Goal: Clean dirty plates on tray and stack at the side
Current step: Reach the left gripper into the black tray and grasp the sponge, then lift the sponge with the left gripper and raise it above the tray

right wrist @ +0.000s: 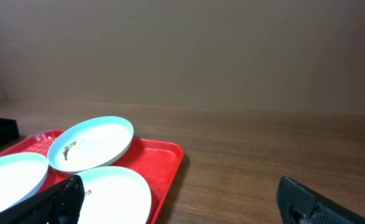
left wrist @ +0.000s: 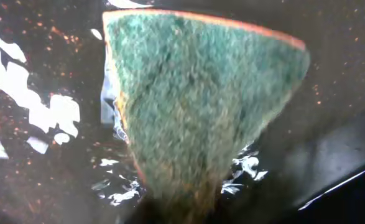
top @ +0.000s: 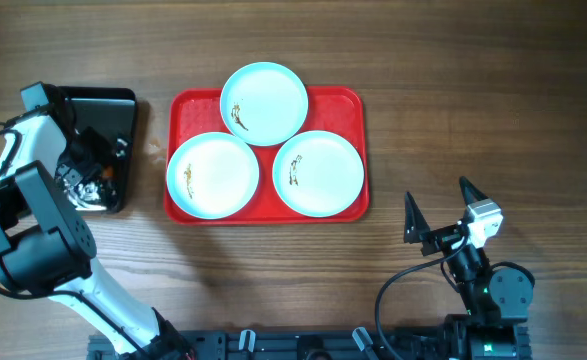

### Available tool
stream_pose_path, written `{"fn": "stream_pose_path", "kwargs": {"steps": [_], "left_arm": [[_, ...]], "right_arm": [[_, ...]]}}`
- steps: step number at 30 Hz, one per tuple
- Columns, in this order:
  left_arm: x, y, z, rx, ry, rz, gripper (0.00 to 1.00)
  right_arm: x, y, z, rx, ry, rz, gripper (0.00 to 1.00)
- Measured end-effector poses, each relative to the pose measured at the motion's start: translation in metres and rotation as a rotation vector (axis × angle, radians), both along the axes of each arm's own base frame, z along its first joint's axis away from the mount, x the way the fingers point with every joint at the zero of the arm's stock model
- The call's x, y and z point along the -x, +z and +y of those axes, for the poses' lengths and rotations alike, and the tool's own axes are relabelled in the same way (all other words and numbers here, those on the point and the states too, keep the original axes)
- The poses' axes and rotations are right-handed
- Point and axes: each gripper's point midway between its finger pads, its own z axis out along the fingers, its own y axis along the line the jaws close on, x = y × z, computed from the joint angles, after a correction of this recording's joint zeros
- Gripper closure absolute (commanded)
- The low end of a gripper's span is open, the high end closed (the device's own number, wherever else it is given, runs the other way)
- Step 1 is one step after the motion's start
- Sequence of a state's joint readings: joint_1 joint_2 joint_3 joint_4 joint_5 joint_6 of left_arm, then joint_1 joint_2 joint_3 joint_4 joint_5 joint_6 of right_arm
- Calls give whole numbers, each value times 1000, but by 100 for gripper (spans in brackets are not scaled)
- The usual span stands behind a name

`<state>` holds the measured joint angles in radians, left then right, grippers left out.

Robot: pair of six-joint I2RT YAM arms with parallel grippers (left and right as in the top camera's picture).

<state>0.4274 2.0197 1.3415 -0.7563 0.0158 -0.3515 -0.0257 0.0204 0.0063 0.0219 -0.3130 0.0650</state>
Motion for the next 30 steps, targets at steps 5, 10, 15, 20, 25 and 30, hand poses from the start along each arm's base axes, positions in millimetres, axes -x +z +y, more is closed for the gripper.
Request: {"fn": "stream_pose_path", "kwargs": {"steps": [5, 10, 15, 20, 25, 30], "left_arm": [[-1, 1, 2, -9, 1, -1, 0], [-11, 3, 22, -109, 16, -31, 0], [-28, 7, 40, -197, 28, -93, 69], [-31, 9, 42, -210, 31, -106, 96], [-24, 6, 39, -198, 26, -76, 0], [0, 0, 26, -137, 21, 25, 39]], "right_arm": [[0, 0, 0, 0, 0, 0, 0], [0, 0, 0, 0, 0, 0, 0], [0, 0, 0, 0, 0, 0, 0], [0, 0, 0, 0, 0, 0, 0], [0, 0, 0, 0, 0, 0, 0], [0, 0, 0, 0, 0, 0, 0]]}}
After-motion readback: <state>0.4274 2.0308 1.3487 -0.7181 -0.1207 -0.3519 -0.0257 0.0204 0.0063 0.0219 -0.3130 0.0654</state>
